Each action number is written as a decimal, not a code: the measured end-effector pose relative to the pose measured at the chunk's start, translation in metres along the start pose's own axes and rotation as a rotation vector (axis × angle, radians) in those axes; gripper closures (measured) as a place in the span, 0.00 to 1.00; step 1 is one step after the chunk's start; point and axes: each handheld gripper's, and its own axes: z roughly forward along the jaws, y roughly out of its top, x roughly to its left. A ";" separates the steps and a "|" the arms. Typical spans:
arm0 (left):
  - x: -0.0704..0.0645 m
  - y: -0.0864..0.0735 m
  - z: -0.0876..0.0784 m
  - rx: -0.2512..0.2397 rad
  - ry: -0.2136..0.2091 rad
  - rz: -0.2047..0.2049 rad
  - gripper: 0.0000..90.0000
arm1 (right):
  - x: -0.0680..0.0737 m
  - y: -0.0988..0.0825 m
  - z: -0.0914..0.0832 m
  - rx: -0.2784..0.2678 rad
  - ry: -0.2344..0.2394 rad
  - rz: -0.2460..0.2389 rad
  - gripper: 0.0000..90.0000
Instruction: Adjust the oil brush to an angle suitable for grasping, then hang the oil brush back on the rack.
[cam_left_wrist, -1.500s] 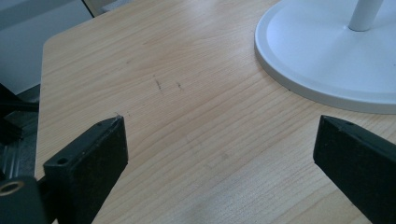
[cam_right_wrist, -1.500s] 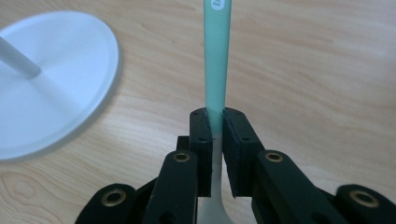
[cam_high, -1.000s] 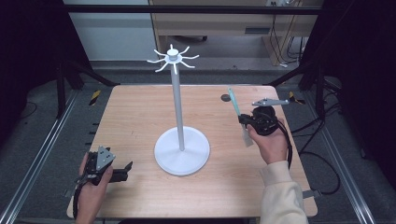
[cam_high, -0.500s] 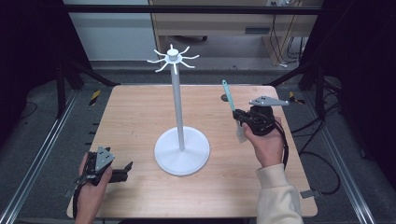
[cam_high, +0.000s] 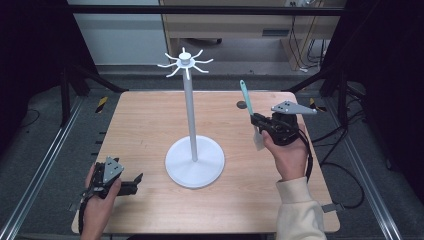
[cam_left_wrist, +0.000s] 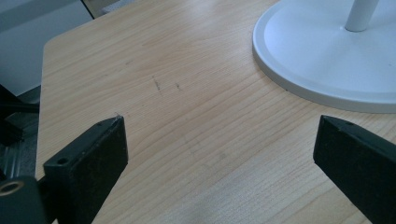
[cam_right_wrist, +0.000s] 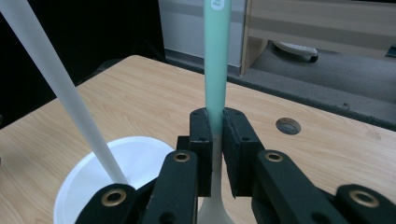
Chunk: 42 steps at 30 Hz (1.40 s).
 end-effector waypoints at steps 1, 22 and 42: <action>0.000 0.000 0.000 0.000 0.000 0.000 0.03 | 0.000 0.000 0.000 -0.001 0.002 0.003 0.92; 0.001 0.000 -0.001 0.002 0.004 0.000 0.03 | 0.033 0.022 -0.020 -0.127 0.092 -0.052 0.92; 0.001 0.000 -0.001 -0.001 0.005 0.002 0.03 | 0.041 0.032 -0.039 -0.197 0.129 -0.055 0.92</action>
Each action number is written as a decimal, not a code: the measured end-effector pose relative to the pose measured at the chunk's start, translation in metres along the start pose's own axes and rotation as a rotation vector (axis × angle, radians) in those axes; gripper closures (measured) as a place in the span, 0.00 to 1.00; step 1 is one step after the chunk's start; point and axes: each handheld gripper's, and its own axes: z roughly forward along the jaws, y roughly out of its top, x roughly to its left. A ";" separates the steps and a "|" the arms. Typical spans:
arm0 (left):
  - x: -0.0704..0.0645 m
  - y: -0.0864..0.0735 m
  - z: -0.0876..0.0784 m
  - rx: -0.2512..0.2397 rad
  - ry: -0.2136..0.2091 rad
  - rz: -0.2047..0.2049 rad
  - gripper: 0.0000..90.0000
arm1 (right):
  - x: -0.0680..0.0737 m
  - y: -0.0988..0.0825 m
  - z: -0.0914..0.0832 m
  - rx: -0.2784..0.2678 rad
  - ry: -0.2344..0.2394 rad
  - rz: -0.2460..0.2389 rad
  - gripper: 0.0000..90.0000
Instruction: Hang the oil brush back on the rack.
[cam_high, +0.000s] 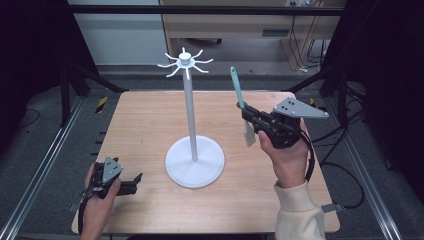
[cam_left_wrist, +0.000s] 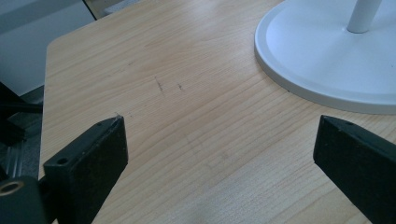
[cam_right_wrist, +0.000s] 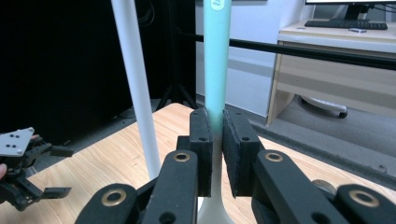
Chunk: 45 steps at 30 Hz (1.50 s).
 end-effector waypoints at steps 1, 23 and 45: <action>0.000 0.000 0.000 -0.001 0.000 0.001 0.03 | 0.001 0.001 -0.001 -0.005 0.002 -0.005 0.92; 0.000 0.000 0.000 0.001 -0.001 0.001 0.03 | 0.021 0.012 -0.004 -0.050 0.048 -0.054 0.92; 0.000 0.000 0.000 0.000 -0.003 0.003 0.03 | 0.038 0.016 -0.001 -0.039 0.080 -0.099 0.92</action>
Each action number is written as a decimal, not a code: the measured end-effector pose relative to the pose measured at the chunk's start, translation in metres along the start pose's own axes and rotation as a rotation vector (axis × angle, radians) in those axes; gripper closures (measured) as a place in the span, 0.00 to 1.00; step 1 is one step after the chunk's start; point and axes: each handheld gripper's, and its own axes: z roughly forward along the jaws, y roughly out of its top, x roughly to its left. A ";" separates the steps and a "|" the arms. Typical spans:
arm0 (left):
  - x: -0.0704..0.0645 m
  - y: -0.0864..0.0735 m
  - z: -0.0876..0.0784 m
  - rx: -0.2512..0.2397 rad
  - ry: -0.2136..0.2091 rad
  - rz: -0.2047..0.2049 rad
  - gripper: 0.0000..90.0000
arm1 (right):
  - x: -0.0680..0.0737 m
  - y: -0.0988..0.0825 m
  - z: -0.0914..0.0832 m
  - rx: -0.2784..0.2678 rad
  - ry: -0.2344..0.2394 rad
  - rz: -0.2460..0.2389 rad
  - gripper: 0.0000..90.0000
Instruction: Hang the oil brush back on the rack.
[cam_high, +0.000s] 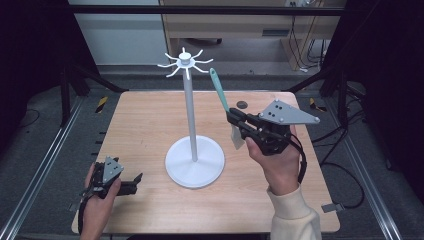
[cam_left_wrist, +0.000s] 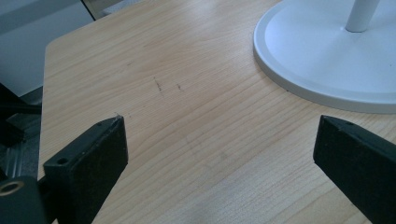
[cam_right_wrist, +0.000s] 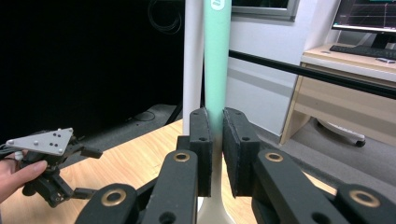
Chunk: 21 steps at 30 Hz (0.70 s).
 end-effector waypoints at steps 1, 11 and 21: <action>0.000 0.000 0.000 0.000 0.000 0.000 0.03 | 0.000 0.000 0.000 0.000 0.000 0.000 0.92; 0.000 0.000 0.000 0.001 0.001 0.001 0.03 | 0.001 0.001 0.005 0.007 0.007 0.003 0.91; 0.000 0.000 -0.001 0.006 0.001 0.003 0.03 | 0.001 0.001 0.013 0.023 0.015 0.004 0.91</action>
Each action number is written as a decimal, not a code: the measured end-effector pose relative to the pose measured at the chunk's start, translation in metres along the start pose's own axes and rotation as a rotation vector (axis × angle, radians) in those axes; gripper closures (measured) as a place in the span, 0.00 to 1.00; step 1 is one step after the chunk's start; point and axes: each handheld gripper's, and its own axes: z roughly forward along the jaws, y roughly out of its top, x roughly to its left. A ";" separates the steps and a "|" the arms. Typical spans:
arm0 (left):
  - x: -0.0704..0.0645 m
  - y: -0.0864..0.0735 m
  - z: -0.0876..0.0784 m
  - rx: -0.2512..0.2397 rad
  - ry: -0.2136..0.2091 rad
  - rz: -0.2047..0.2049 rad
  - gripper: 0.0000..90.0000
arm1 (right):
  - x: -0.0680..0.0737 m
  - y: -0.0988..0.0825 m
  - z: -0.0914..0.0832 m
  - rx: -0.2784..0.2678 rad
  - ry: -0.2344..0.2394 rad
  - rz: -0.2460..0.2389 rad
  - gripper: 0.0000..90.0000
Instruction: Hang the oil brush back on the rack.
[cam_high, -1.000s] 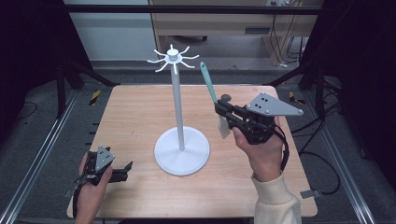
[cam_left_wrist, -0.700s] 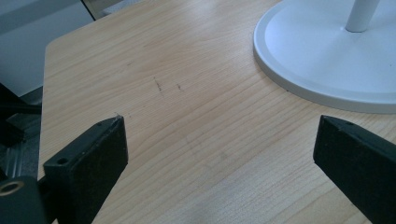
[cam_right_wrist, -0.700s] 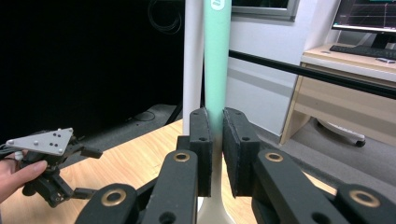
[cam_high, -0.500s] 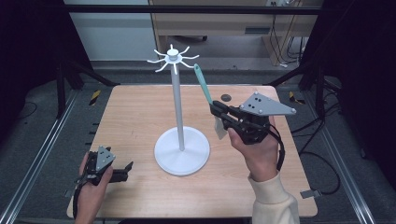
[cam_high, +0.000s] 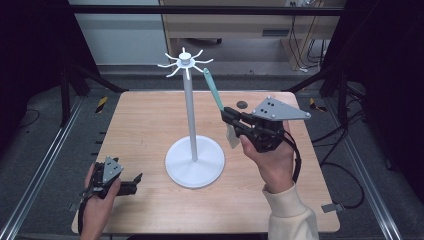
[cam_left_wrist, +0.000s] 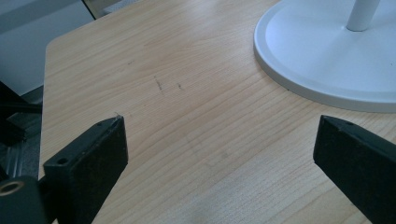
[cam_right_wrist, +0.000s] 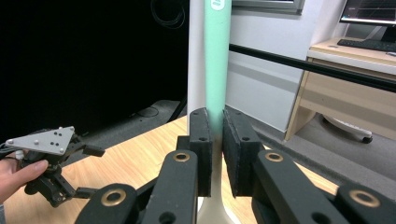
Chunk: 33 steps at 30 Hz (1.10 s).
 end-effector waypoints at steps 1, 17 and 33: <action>0.000 0.000 0.000 0.001 0.000 0.000 0.03 | 0.000 0.000 0.001 0.001 0.002 0.002 0.91; 0.000 0.000 0.000 0.000 0.002 -0.001 0.03 | 0.000 -0.001 0.014 0.013 0.016 0.010 0.91; 0.000 -0.001 -0.001 -0.003 0.004 -0.006 0.03 | 0.000 -0.003 0.017 0.015 0.010 0.006 0.91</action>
